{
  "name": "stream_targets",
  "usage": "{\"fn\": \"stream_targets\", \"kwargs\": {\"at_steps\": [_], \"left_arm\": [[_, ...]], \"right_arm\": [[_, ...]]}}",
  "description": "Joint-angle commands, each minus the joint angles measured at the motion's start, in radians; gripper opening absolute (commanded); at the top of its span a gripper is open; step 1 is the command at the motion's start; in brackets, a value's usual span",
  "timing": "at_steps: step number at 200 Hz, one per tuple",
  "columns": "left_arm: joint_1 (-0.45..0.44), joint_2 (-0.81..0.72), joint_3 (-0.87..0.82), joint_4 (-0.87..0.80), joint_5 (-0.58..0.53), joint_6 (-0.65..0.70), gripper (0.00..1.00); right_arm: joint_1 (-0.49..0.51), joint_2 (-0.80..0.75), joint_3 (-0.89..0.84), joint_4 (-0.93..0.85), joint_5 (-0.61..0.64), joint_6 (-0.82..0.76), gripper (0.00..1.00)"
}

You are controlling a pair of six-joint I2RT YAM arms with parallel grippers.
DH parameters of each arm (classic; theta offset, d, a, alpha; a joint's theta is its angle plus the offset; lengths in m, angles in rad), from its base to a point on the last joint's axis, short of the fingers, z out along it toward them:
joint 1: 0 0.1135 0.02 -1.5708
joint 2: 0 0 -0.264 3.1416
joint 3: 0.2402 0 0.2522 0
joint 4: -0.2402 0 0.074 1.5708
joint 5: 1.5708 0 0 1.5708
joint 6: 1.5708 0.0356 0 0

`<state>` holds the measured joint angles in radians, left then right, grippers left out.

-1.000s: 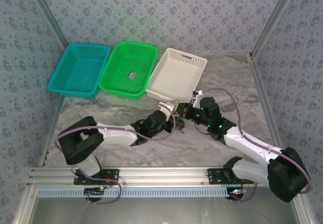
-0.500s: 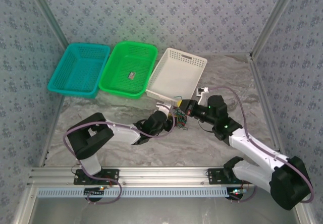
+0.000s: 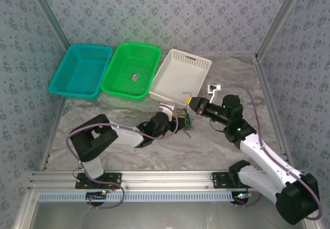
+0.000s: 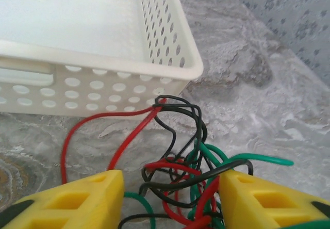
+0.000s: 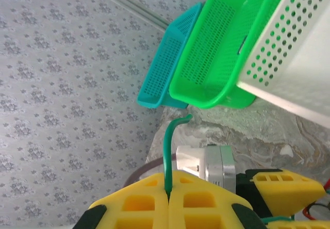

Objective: Untangle the cables

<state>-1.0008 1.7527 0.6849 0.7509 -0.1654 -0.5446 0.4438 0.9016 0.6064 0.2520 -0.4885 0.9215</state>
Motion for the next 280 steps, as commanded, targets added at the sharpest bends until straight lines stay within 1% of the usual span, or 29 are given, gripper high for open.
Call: {"fn": "stream_targets", "kwargs": {"at_steps": [1, 22, 35, 54, 72, 78, 86, 92, 100, 110, 126, 131, 139, 153, 174, 180, 185, 202, 225, 239, 256, 280], "left_arm": [[0.028, 0.033, -0.092, -0.127, 0.012, -0.017, 0.58], [0.036, 0.007, -0.141, -0.087, 0.041, -0.014, 0.59], [0.040, -0.013, -0.172, -0.072, 0.054, -0.013, 0.57], [0.043, -0.053, -0.210, -0.074, 0.058, 0.000, 0.41], [0.048, -0.094, -0.229, -0.116, 0.037, 0.011, 0.28], [0.051, -0.107, -0.234, -0.125, 0.037, 0.018, 0.25], [0.056, -0.128, -0.237, -0.134, 0.055, 0.029, 0.25], [0.061, -0.144, -0.235, -0.140, 0.090, 0.042, 0.28], [0.067, -0.167, -0.222, -0.157, 0.157, 0.063, 0.36], [0.067, -0.194, -0.194, -0.192, 0.224, 0.089, 0.48], [0.065, -0.219, -0.160, -0.218, 0.309, 0.110, 0.72], [0.067, -0.226, -0.153, -0.224, 0.326, 0.114, 0.77], [0.066, -0.237, -0.144, -0.229, 0.344, 0.115, 0.82], [0.067, -0.263, -0.146, -0.218, 0.343, 0.105, 0.86], [0.069, -0.315, -0.157, -0.221, 0.318, 0.101, 0.90], [0.071, -0.330, -0.161, -0.225, 0.310, 0.102, 0.94], [0.071, -0.345, -0.164, -0.232, 0.304, 0.104, 0.96], [0.073, -0.391, -0.169, -0.271, 0.276, 0.117, 0.99], [0.072, -0.423, -0.169, -0.338, 0.246, 0.160, 0.99], [0.072, -0.417, -0.156, -0.385, 0.241, 0.184, 0.99], [0.073, -0.398, -0.145, -0.401, 0.241, 0.202, 0.99], [0.067, -0.331, -0.091, -0.438, 0.268, 0.248, 0.99]], "right_arm": [[-0.024, -0.071, 0.142, 0.144, -0.057, -0.028, 0.00], [-0.041, -0.082, 0.145, 0.119, -0.026, -0.039, 0.00], [-0.058, -0.097, 0.135, 0.090, 0.016, -0.034, 0.00], [-0.089, -0.124, 0.098, 0.036, 0.081, -0.013, 0.00], [-0.127, -0.140, 0.034, 0.051, 0.105, 0.059, 0.00], [-0.140, -0.141, 0.016, 0.058, 0.100, 0.081, 0.00], [-0.148, -0.136, -0.004, 0.079, 0.089, 0.104, 0.00], [-0.149, -0.131, -0.017, 0.093, 0.080, 0.116, 0.00], [-0.148, -0.125, -0.026, 0.101, 0.073, 0.130, 0.00], [-0.144, -0.117, -0.030, 0.099, 0.063, 0.134, 0.00], [-0.137, -0.109, -0.037, 0.100, 0.066, 0.140, 0.00], [-0.135, -0.105, -0.040, 0.104, 0.069, 0.145, 0.00], [-0.129, -0.096, -0.044, 0.124, 0.067, 0.159, 0.00], [-0.110, -0.074, -0.045, 0.173, 0.055, 0.182, 0.00], [-0.057, -0.032, -0.024, 0.214, 0.042, 0.184, 0.00], [-0.041, -0.018, -0.016, 0.223, 0.035, 0.184, 0.00], [-0.033, -0.008, -0.015, 0.238, 0.025, 0.188, 0.00], [-0.025, 0.012, -0.025, 0.274, 0.015, 0.218, 0.00], [-0.060, 0.011, -0.109, 0.268, 0.038, 0.264, 0.00], [-0.103, 0.009, -0.200, 0.285, 0.045, 0.310, 0.00], [-0.152, -0.005, -0.285, 0.280, 0.057, 0.319, 0.00], [-0.193, -0.036, -0.316, 0.154, 0.068, 0.263, 0.00]]}}
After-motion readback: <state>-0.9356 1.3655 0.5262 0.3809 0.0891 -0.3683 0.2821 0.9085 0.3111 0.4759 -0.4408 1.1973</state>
